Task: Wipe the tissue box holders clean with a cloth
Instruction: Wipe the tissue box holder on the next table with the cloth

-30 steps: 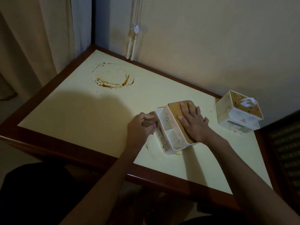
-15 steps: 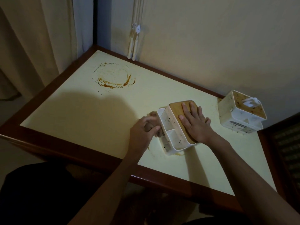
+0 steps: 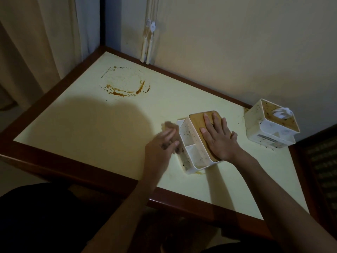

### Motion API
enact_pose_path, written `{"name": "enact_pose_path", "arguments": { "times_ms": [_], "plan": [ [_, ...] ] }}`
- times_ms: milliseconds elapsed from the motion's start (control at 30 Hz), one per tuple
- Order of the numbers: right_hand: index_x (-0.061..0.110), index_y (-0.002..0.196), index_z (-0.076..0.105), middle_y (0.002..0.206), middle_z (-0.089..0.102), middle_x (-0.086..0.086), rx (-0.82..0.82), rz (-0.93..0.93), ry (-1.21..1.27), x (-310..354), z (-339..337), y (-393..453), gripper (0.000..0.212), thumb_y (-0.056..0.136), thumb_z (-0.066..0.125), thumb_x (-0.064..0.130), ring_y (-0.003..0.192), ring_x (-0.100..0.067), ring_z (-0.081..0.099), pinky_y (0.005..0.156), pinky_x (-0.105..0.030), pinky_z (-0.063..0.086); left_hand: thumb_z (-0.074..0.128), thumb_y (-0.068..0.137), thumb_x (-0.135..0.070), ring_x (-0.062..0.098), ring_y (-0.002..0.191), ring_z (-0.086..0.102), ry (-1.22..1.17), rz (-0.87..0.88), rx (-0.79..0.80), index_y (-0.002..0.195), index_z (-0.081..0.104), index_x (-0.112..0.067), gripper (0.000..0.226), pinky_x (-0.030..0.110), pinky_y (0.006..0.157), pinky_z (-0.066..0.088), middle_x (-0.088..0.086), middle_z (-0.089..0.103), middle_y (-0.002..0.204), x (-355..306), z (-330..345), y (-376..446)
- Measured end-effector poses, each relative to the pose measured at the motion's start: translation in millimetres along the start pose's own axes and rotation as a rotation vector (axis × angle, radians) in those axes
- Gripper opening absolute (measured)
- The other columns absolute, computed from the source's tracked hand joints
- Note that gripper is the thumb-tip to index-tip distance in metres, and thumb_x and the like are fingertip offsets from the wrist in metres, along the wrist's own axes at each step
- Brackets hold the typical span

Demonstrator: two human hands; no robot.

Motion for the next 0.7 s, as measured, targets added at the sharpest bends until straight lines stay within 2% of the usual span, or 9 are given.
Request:
{"name": "enact_pose_path", "arguments": {
  "times_ms": [67, 100, 233, 333, 400, 467, 567, 633, 700],
  "plan": [
    [0.039, 0.146, -0.019, 0.156, -0.026, 0.007, 0.004, 0.006, -0.001, 0.5, 0.1, -0.3, 0.058, 0.099, 0.012, 0.051, 0.144, -0.023, -0.021, 0.111, -0.06, -0.002, 0.073, 0.08, -0.009, -0.004, 0.109, 0.056, 0.017, 0.019, 0.014, 0.125, 0.061, -0.018, 0.047, 0.007, 0.093, 0.042, -0.011, 0.058, 0.13, -5.4, 10.0, -30.1],
    [0.039, 0.146, -0.019, 0.156, -0.026, 0.007, 0.004, 0.006, -0.001, 0.8, 0.1, -0.7, 0.058, 0.099, 0.012, 0.051, 0.144, -0.023, -0.022, 0.111, -0.06, -0.003, 0.073, 0.079, -0.006, -0.006, 0.11, 0.055, -0.018, 0.029, 0.025, 0.125, 0.061, -0.017, 0.048, 0.004, 0.09, 0.042, -0.012, 0.056, 0.131, -5.2, 15.3, -44.2],
    [0.038, 0.146, -0.02, 0.155, -0.027, 0.006, 0.013, 0.009, -0.009, 0.2, 0.8, -1.4, 0.058, 0.098, 0.012, 0.051, 0.144, -0.024, -0.022, 0.111, -0.06, -0.003, 0.074, 0.074, 0.007, -0.01, 0.104, 0.058, -0.17, 0.029, -0.002, 0.119, 0.064, -0.01, 0.049, 0.005, 0.08, 0.047, -0.007, 0.059, 0.126, -2.0, 21.4, -64.2],
    [0.039, 0.145, -0.02, 0.155, -0.027, 0.007, 0.014, 0.009, -0.002, -0.5, 1.1, -1.2, 0.058, 0.099, 0.012, 0.051, 0.144, -0.024, -0.023, 0.112, -0.06, -0.004, 0.077, 0.075, -0.006, -0.004, 0.1, 0.061, -0.075, -0.015, -0.069, 0.118, 0.066, -0.018, 0.045, 0.0, 0.079, 0.043, -0.007, 0.065, 0.119, -1.4, 12.7, -35.7],
    [0.039, 0.145, -0.02, 0.155, -0.027, 0.007, 0.019, 0.016, 0.005, -0.3, 1.4, -1.0, 0.058, 0.098, 0.012, 0.052, 0.144, -0.024, -0.023, 0.112, -0.059, -0.005, 0.075, 0.079, -0.016, 0.005, 0.092, 0.065, -0.039, -0.069, -0.111, 0.121, 0.065, -0.023, 0.044, 0.006, 0.078, 0.048, -0.005, 0.069, 0.112, 2.9, 3.7, -4.5],
    [0.038, 0.146, -0.02, 0.155, -0.027, 0.006, 0.025, 0.029, 0.007, -0.2, 2.0, 0.2, 0.059, 0.098, 0.011, 0.052, 0.143, -0.024, -0.023, 0.112, -0.059, -0.005, 0.072, 0.082, -0.016, 0.006, 0.089, 0.067, -0.008, -0.042, -0.099, 0.123, 0.062, -0.02, 0.043, 0.021, 0.082, 0.055, -0.001, 0.071, 0.11, 2.7, -2.2, 21.5],
    [0.039, 0.145, -0.021, 0.155, -0.028, 0.006, 0.038, 0.044, 0.022, -0.6, 2.9, 2.1, 0.059, 0.098, 0.011, 0.053, 0.143, -0.025, -0.024, 0.112, -0.059, -0.006, 0.068, 0.085, -0.013, 0.008, 0.1, 0.067, 0.006, -0.02, -0.037, 0.128, 0.059, -0.018, 0.044, 0.032, 0.089, 0.055, 0.001, 0.067, 0.12, 0.6, -0.3, 29.4],
    [0.039, 0.145, -0.022, 0.155, -0.028, 0.007, 0.045, 0.052, 0.024, -1.0, 3.4, 2.9, 0.059, 0.098, 0.011, 0.054, 0.143, -0.025, -0.024, 0.112, -0.059, -0.006, 0.067, 0.086, -0.016, 0.012, 0.106, 0.064, 0.069, -0.039, -0.03, 0.131, 0.055, -0.021, 0.047, 0.027, 0.093, 0.052, 0.002, 0.063, 0.126, 2.0, 5.0, 12.5],
    [0.039, 0.145, -0.022, 0.155, -0.028, 0.007, 0.047, 0.059, 0.02, -1.6, 3.2, 3.7, 0.059, 0.098, 0.011, 0.054, 0.143, -0.025, -0.024, 0.112, -0.059, -0.006, 0.067, 0.087, -0.013, 0.009, 0.113, 0.06, 0.025, -0.09, 0.002, 0.133, 0.053, -0.022, 0.049, 0.012, 0.095, 0.045, -0.001, 0.055, 0.135, 5.1, 16.1, -16.5]
  ]
}}
Point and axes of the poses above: each hand's wrist, its own y-axis towards the middle knuckle, its own z-axis out of the palm, x = y × z, the point moved 7 cm from there along y, towards the middle knuckle
